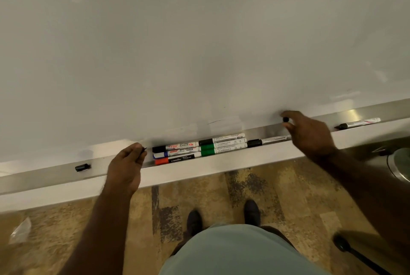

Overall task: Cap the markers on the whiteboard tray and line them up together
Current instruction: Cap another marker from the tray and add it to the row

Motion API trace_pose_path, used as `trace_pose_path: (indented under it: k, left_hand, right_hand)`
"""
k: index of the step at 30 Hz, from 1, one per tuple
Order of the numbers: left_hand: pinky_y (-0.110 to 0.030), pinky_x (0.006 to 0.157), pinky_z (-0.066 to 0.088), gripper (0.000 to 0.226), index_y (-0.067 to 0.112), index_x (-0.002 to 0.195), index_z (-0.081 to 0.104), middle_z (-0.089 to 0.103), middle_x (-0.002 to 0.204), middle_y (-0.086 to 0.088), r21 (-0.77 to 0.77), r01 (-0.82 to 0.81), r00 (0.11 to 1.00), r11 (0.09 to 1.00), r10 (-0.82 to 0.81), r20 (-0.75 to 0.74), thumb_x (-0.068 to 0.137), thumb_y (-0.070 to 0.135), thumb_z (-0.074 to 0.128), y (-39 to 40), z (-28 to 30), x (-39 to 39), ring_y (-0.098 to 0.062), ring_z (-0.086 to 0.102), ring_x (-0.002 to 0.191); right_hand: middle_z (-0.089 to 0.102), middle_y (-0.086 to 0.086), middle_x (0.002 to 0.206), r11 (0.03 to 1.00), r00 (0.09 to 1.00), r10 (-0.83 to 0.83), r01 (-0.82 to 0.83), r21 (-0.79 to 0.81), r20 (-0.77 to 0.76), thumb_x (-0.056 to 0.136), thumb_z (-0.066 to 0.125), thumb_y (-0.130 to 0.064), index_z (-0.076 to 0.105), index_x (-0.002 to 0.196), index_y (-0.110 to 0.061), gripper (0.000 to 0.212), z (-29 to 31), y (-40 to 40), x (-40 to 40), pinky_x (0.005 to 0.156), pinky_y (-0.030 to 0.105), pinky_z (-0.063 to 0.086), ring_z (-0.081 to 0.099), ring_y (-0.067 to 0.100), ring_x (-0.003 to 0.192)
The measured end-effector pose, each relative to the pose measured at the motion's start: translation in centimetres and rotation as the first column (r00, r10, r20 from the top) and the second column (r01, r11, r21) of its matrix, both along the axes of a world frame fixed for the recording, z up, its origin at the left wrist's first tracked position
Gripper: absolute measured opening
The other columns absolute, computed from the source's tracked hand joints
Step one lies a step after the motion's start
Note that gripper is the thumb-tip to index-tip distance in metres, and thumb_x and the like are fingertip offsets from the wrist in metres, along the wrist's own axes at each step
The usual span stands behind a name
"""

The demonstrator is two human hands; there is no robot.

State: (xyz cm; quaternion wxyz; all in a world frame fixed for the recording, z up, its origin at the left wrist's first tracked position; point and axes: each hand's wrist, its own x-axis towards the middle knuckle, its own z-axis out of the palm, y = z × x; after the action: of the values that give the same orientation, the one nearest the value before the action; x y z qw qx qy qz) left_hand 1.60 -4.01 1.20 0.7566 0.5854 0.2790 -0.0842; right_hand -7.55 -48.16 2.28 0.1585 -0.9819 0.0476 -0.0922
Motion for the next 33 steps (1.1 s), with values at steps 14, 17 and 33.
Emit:
trace_pose_path:
  k: [14,17,33]
  left_hand:
    - [-0.031,0.086,0.055,0.042,-0.001,0.111,0.063,0.069,0.099,-0.016,-0.008,0.262,0.956,0.965,-0.258,0.137,0.073,0.018,0.068,-6.3,1.9,-3.1,-0.022,0.067,0.091]
    - [-0.024,0.078,0.056,0.028,0.003,0.105,0.066,0.072,0.092,-0.01,-0.08,0.254,0.957,0.964,-0.238,0.164,0.079,0.012,0.066,-6.7,2.1,-3.3,-0.018,0.069,0.086]
    - [-0.034,0.084,0.056,0.018,0.002,0.101,0.07,0.075,0.094,-0.016,0.071,0.379,0.91,0.923,-0.385,0.156,0.085,0.009,0.065,-8.7,2.6,-4.5,-0.028,0.071,0.093]
  right_hand:
    - [0.067,-0.009,0.08,0.735,0.985,0.164,-0.152,0.661,0.044,0.08,0.065,-0.049,0.066,0.093,-0.026,0.027,1.1,16.7,2.9,0.059,0.024,0.049,0.059,0.004,0.07]
    - [0.067,-0.012,0.077,0.658,0.97,0.239,-0.197,0.727,0.047,0.086,0.06,-0.047,0.067,0.098,-0.021,0.03,0.9,18.0,2.5,0.056,0.017,0.045,0.06,0.001,0.065]
    - [0.071,0.005,0.081,0.837,0.963,0.26,-0.189,0.513,-0.068,0.09,0.055,-0.048,0.062,0.109,-0.015,0.039,1.5,19.0,1.8,0.062,0.039,0.053,0.062,0.019,0.068]
